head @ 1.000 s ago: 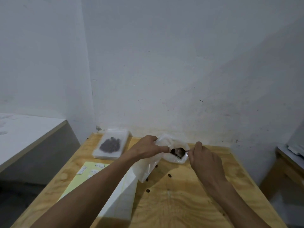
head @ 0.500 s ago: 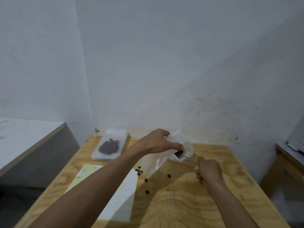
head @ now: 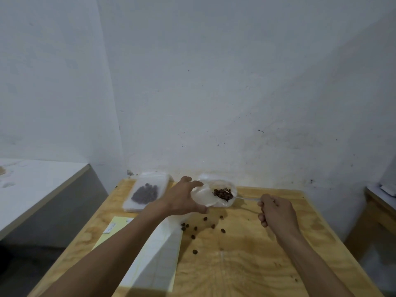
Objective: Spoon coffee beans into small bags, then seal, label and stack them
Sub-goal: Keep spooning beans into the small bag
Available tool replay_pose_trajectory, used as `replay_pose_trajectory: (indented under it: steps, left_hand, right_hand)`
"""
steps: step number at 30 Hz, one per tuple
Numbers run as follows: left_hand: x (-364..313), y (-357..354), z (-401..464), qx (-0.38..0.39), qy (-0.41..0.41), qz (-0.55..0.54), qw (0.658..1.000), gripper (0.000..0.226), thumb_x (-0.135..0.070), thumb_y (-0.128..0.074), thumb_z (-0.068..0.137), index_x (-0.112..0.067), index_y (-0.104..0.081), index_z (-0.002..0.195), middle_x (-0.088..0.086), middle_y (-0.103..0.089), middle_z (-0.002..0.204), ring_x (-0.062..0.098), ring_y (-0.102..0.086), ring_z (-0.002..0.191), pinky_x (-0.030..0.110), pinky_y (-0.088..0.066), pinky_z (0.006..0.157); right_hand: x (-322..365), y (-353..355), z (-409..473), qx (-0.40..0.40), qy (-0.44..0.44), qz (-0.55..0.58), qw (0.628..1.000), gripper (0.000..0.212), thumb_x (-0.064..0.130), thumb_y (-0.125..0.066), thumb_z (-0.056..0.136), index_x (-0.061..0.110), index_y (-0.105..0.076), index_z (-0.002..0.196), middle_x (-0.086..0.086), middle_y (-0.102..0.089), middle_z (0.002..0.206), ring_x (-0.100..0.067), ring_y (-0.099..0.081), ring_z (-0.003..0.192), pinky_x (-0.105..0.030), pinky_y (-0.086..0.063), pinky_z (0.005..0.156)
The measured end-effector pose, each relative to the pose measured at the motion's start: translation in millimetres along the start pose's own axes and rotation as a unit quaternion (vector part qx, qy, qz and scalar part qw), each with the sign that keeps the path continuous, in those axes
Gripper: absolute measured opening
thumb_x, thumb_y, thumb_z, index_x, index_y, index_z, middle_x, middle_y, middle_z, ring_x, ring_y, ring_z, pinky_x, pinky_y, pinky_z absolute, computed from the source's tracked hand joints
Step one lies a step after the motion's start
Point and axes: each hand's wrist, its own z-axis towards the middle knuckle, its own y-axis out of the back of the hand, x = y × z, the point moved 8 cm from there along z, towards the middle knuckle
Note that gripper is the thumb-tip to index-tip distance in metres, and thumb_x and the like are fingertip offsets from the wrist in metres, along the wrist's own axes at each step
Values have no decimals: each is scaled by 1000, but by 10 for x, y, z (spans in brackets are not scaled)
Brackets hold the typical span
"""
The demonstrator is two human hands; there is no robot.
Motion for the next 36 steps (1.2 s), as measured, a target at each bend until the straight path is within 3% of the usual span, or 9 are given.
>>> replay_pose_trajectory:
  steps: [6, 13, 18, 21, 24, 27, 31, 34, 36]
  left_hand:
    - [80, 61, -74, -32, 0, -26, 999, 94, -51, -84, 74, -25, -39, 152, 4, -44, 148, 22, -46, 132, 38, -43, 108]
    - [20, 59, -44, -38, -14, -34, 999, 98, -54, -84, 72, -24, -38, 152, 3, -38, 152, 23, -44, 134, 37, -43, 108]
    - [59, 94, -41, -52, -7, -32, 998, 96, -54, -84, 72, -22, -40, 151, 4, -41, 149, 22, -46, 129, 37, -44, 105]
    - [112, 102, -67, -52, -2, -45, 998, 93, -52, -86, 71, -24, -43, 148, 1, -42, 145, 20, -48, 122, 34, -46, 101]
    - [98, 59, -86, -31, -12, -50, 998, 91, -54, -86, 69, -26, -46, 146, -2, -40, 146, 16, -48, 118, 33, -49, 100]
    - [46, -35, -69, 3, -15, -36, 999, 94, -57, -85, 69, -28, -44, 148, -2, -33, 153, 18, -47, 126, 36, -46, 106]
    - [-16, -169, 37, 37, -10, 4, 999, 95, -62, -83, 66, -29, -46, 147, 1, -36, 151, 21, -49, 120, 32, -45, 96]
    - [-119, -174, 112, 30, -22, -15, 999, 88, -57, -83, 69, -23, -49, 143, -2, -47, 144, 13, -46, 109, 28, -42, 89]
    - [-237, -105, 125, 3, -36, -46, 998, 84, -54, -84, 71, -21, -52, 141, -6, -47, 144, 10, -47, 109, 26, -43, 90]
  right_hand:
    - [247, 74, 2, 8, 40, 17, 999, 33, 19, -50, 100, 4, -59, 72, -8, -52, 52, -22, -47, 46, -33, -38, 49]
    - [647, -115, 1, 51, 140, -30, 988, 33, 17, -55, 96, 4, -55, 65, 4, -59, 56, -19, -51, 44, -30, -39, 47]
    - [977, -146, -153, 5, 329, -151, 932, 33, 20, -55, 99, 10, -53, 68, 1, -47, 49, -15, -40, 43, -24, -31, 45]
    - [941, -105, -171, -47, 372, -234, 897, 30, 20, -54, 100, 11, -51, 72, 5, -45, 49, -12, -35, 40, -27, -27, 42]
    - [827, -208, -269, -78, 418, -358, 831, 26, 20, -55, 99, 14, -49, 74, 4, -47, 51, -15, -37, 37, -21, -15, 39]
    - [745, -297, -325, -74, 393, -420, 815, 33, 27, -47, 98, 11, -52, 70, 0, -47, 48, -19, -34, 28, -13, -4, 44]
    - [616, -424, -265, -55, 329, -451, 828, 35, 10, -82, 76, 9, -49, 64, -1, -41, 42, -19, -25, 26, -9, -3, 47]
    - [514, -464, -147, -51, 241, -508, 825, 26, 24, -55, 100, 13, -42, 80, 3, -43, 57, -20, -39, 45, -24, -16, 41]
    - [451, -389, -21, -69, 180, -469, 862, 27, 28, -35, 106, 11, -46, 87, 4, -45, 66, -21, -46, 59, -30, -30, 50]
